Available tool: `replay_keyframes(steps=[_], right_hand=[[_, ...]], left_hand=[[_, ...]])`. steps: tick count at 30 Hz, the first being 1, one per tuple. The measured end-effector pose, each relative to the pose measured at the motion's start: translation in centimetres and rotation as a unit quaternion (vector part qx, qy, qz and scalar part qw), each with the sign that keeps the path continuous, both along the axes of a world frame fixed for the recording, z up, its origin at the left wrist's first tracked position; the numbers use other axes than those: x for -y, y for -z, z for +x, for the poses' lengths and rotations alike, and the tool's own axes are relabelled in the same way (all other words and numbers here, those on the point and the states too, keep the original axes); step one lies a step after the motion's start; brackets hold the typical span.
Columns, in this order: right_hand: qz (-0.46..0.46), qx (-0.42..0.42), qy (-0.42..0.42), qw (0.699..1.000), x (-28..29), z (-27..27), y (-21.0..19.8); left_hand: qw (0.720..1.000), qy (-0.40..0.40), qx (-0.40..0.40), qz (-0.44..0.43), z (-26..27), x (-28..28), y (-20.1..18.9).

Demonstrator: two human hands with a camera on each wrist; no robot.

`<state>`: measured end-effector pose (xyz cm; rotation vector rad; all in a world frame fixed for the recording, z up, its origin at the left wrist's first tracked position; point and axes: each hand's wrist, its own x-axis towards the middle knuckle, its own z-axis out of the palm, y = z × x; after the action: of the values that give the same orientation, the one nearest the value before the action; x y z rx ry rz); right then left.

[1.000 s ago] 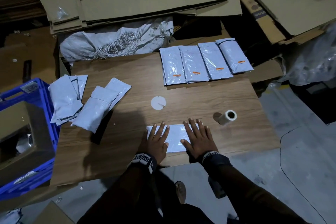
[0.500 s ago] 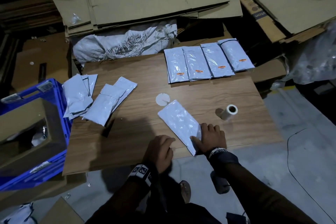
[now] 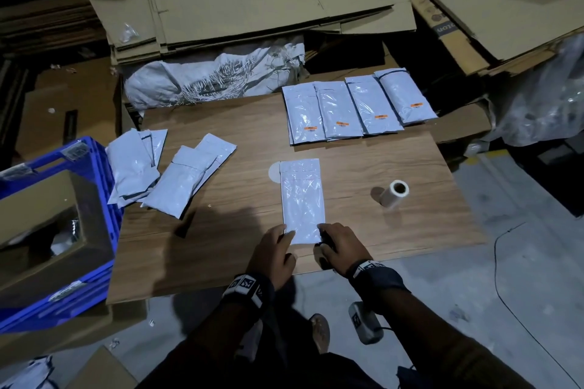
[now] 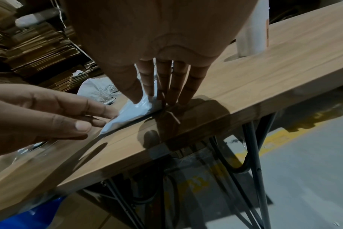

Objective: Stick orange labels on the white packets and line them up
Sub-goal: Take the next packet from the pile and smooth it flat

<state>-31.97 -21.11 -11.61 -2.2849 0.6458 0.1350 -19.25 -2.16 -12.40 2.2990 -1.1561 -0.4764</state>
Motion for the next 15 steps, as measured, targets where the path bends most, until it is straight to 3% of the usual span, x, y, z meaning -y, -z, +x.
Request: replay_keyframes(steps=[10, 15], right_hand=[[-0.016, 0.022, -0.001, 1.000, 1.2, -0.1, -1.3], [-0.122, 0.121, 0.132, 0.976, 6.2, -2.2, -4.5]], left_hand=[[1.000, 0.012, 0.002, 0.007, 0.0, 0.8, -0.7], [0.999, 0.031, 0.022, -0.024, 0.2, 2.8, -2.1]])
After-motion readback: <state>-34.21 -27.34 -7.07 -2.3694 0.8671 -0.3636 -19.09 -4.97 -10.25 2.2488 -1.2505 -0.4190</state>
